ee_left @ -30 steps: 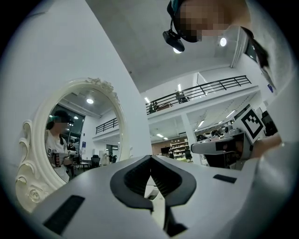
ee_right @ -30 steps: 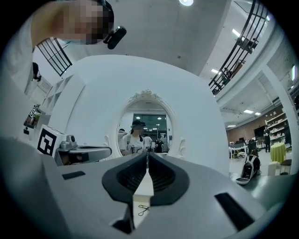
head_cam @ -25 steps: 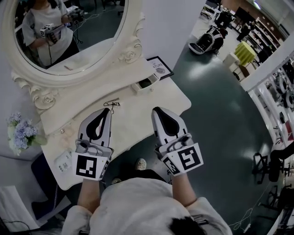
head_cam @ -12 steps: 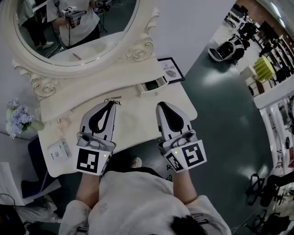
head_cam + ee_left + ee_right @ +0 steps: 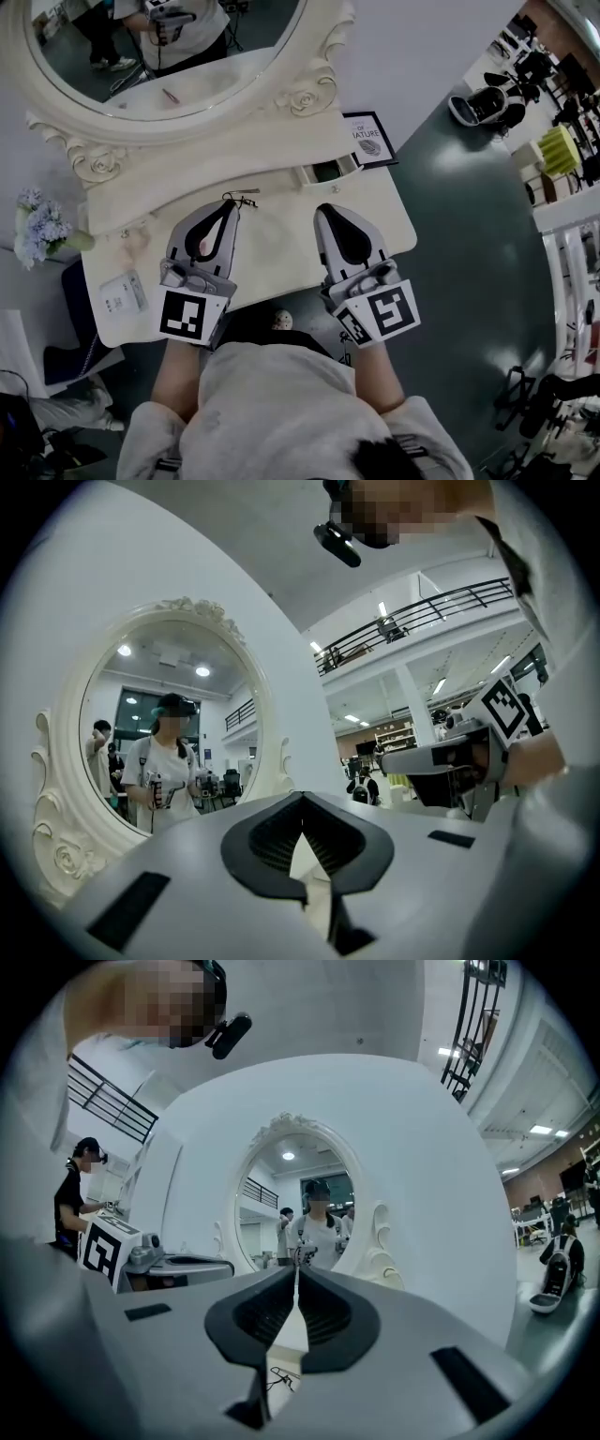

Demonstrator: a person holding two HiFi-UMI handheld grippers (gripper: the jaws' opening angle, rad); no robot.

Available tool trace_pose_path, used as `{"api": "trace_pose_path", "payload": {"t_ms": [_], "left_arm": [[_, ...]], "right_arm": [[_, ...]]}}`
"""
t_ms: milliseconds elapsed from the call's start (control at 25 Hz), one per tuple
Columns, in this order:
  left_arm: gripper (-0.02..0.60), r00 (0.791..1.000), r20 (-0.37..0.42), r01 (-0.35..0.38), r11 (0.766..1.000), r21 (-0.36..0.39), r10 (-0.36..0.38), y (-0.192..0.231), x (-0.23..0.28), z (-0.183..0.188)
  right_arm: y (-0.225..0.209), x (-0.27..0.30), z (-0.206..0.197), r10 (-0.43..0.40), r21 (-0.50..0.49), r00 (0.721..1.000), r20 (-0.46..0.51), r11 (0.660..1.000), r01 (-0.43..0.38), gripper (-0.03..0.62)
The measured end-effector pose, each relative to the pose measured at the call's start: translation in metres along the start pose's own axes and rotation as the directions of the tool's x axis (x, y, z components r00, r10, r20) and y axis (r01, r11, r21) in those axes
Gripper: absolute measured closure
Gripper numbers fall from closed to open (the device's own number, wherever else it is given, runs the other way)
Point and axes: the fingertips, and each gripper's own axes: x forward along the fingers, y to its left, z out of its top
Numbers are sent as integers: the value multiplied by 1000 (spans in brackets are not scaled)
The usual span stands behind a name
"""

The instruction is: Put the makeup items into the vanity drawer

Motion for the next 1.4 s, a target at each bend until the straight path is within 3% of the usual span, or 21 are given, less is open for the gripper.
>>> {"api": "trace_pose_path", "payload": {"t_ms": [360, 480, 560, 600, 760, 1160, 1400], "left_arm": [[566, 990, -110, 87, 996, -10, -87, 8, 36, -56], [563, 976, -174, 129, 992, -9, -129, 7, 47, -84], [515, 961, -230, 155, 988, -15, -155, 6, 54, -105], [489, 952, -257, 167, 986, -14, -165, 6, 57, -115], [483, 914, -352, 213, 977, -5, -201, 8, 68, -153], [425, 769, -568, 347, 938, -15, -293, 14, 90, -236], [420, 704, -646, 384, 923, -3, -295, 19, 101, -268]], "right_arm": [[-3, 28, -26, 29, 35, 997, -73, 999, -27, 566], [-4, 33, -32, 32, 33, 995, -94, 999, -29, 566], [-6, 36, -36, 29, 37, 994, -106, 999, -25, 566], [-7, 37, -38, 27, 40, 993, -112, 999, -22, 566], [-10, 42, -45, 14, 43, 992, -129, 999, -9, 566], [-16, 51, -54, -37, 30, 985, -170, 999, 43, 566], [-23, 56, -61, -66, 25, 978, -195, 997, 73, 566]]}}
